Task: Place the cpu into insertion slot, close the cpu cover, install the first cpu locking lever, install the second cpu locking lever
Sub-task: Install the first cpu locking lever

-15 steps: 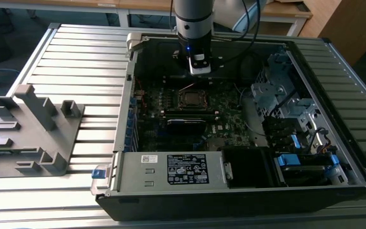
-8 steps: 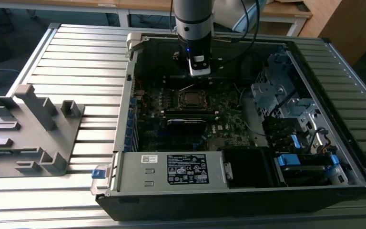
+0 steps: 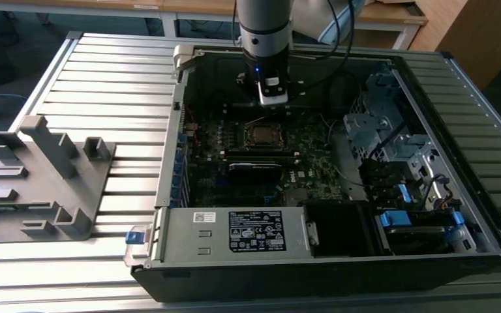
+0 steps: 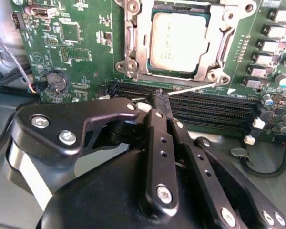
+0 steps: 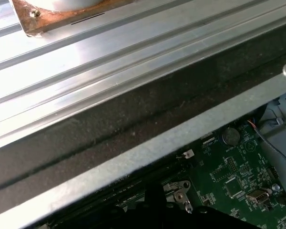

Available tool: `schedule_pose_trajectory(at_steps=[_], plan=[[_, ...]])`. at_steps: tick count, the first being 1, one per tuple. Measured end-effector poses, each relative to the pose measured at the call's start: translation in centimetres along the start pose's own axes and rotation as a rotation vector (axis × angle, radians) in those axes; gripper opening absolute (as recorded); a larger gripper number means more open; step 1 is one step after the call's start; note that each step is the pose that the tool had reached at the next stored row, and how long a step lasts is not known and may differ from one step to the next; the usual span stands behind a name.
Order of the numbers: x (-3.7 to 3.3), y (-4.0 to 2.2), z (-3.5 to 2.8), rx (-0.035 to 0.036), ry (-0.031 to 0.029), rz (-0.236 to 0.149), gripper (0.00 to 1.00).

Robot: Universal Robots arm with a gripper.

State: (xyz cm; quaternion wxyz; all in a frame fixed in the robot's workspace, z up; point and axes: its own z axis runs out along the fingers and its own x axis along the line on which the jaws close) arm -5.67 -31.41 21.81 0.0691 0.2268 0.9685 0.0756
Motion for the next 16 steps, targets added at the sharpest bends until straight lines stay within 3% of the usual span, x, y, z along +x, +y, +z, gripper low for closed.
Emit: schedule_pose_trajectory(at_steps=[8,13,16], plan=[[0.23,0.39,0.20,0.0031,-0.0022,0.002,0.10],[0.27,0.33,0.54,0.0231,-0.0163,-0.002,0.10],[0.28,0.34,0.57,0.0247,-0.0173,-0.002,0.10]])
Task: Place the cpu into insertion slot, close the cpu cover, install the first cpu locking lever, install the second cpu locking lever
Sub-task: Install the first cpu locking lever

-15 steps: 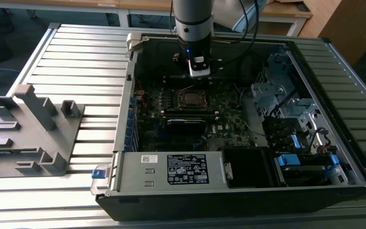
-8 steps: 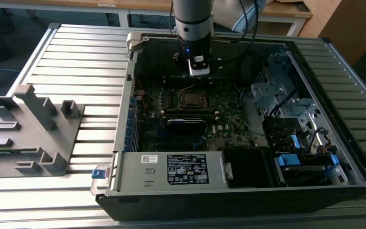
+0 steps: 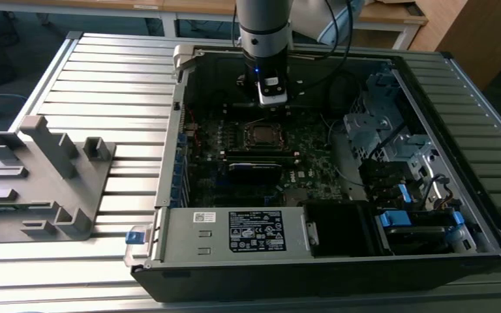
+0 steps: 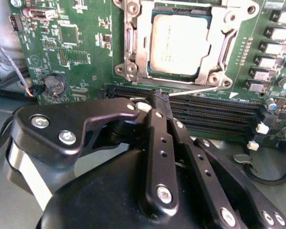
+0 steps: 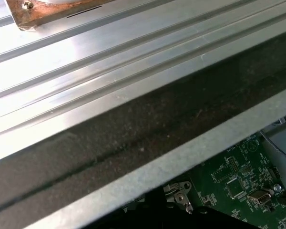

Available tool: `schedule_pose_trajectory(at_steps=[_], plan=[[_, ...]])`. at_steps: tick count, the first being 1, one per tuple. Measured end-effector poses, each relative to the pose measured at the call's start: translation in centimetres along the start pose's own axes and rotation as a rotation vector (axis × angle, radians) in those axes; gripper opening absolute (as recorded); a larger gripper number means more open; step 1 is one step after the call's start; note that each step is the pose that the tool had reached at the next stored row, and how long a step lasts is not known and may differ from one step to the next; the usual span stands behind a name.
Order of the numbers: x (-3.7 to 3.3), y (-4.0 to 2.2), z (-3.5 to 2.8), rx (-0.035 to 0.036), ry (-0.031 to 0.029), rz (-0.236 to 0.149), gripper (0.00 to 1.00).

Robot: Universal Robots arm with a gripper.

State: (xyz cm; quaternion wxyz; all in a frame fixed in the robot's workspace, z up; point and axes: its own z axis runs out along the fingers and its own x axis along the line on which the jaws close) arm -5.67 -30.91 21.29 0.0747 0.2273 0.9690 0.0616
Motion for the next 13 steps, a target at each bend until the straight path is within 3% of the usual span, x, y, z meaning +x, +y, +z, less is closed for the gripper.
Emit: schedule_pose_trajectory(at_steps=[13], plan=[[0.13,0.18,0.20,0.0006,-0.0011,0.007,0.10]])
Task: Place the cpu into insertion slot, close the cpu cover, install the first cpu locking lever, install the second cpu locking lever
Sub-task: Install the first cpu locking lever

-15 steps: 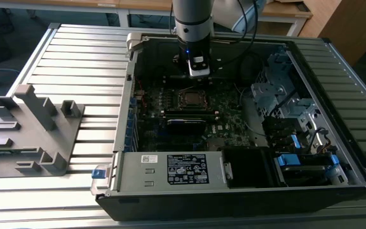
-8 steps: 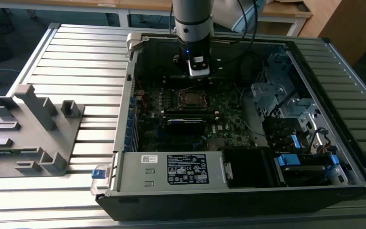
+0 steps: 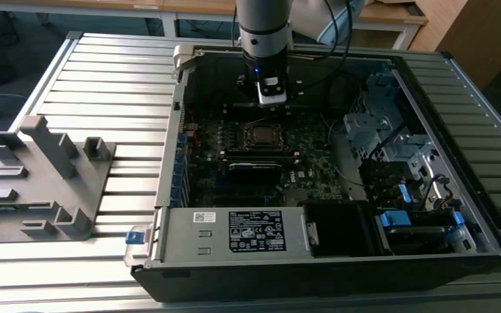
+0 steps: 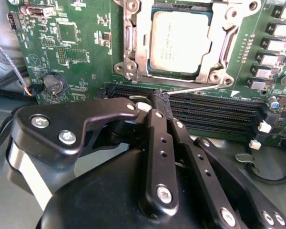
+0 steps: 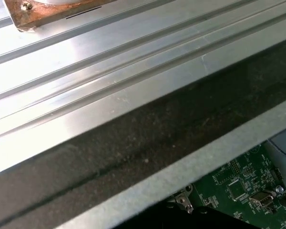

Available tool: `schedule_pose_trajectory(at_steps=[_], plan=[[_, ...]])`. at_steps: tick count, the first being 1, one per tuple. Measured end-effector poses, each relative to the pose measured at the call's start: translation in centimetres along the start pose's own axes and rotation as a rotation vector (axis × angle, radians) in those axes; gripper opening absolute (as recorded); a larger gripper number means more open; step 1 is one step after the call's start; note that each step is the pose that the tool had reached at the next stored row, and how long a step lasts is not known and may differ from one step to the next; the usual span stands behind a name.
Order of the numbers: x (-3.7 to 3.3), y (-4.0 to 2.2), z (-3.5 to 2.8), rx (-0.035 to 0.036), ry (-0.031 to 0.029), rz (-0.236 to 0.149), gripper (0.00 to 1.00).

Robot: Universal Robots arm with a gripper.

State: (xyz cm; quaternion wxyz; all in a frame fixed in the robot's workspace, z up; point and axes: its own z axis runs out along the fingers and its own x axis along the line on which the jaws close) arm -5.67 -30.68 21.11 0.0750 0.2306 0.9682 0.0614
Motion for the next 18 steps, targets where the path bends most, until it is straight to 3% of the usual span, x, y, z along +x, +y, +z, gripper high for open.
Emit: schedule_pose_trajectory(at_steps=[11,15,18], plan=[[0.04,0.02,0.13,0.0054,-0.0069,0.044,0.10],[0.05,0.02,0.20,0.0092,-0.0119,0.076,0.10],[0.05,0.01,0.20,0.0093,-0.0121,0.078,0.10]])
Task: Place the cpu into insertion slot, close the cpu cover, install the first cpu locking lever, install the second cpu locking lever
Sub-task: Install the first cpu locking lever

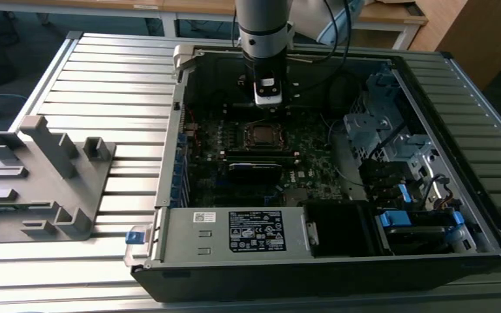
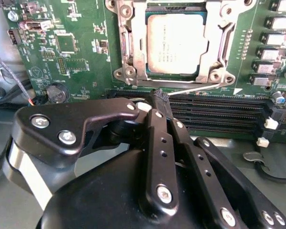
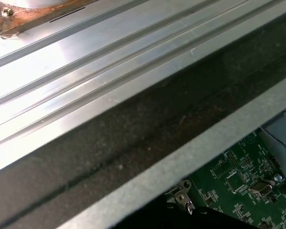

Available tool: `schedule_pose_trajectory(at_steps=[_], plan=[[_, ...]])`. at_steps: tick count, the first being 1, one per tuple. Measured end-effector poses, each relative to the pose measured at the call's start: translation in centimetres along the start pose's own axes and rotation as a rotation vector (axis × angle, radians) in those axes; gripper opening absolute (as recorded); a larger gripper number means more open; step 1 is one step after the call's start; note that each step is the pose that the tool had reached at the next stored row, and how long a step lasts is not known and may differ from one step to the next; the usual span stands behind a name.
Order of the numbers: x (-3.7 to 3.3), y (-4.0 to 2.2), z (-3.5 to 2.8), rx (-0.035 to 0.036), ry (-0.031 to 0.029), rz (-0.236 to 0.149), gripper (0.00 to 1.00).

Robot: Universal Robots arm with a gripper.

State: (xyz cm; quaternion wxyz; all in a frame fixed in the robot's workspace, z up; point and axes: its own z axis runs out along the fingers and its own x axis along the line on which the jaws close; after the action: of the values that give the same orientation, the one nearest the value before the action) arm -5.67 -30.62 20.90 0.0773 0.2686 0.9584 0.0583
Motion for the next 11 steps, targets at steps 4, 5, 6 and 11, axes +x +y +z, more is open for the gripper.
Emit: schedule_pose_trajectory(at_steps=[4,5,6,11], plan=[[0.02,0.04,0.01,-0.0009,0.0004,0.000,0.10],[0.03,0.04,0.01,-0.0011,0.0005,0.001,0.10],[0.02,0.03,0.01,-0.0010,0.0005,0.001,0.10],[0.03,0.04,0.03,-0.0070,0.0038,0.004,0.10]])
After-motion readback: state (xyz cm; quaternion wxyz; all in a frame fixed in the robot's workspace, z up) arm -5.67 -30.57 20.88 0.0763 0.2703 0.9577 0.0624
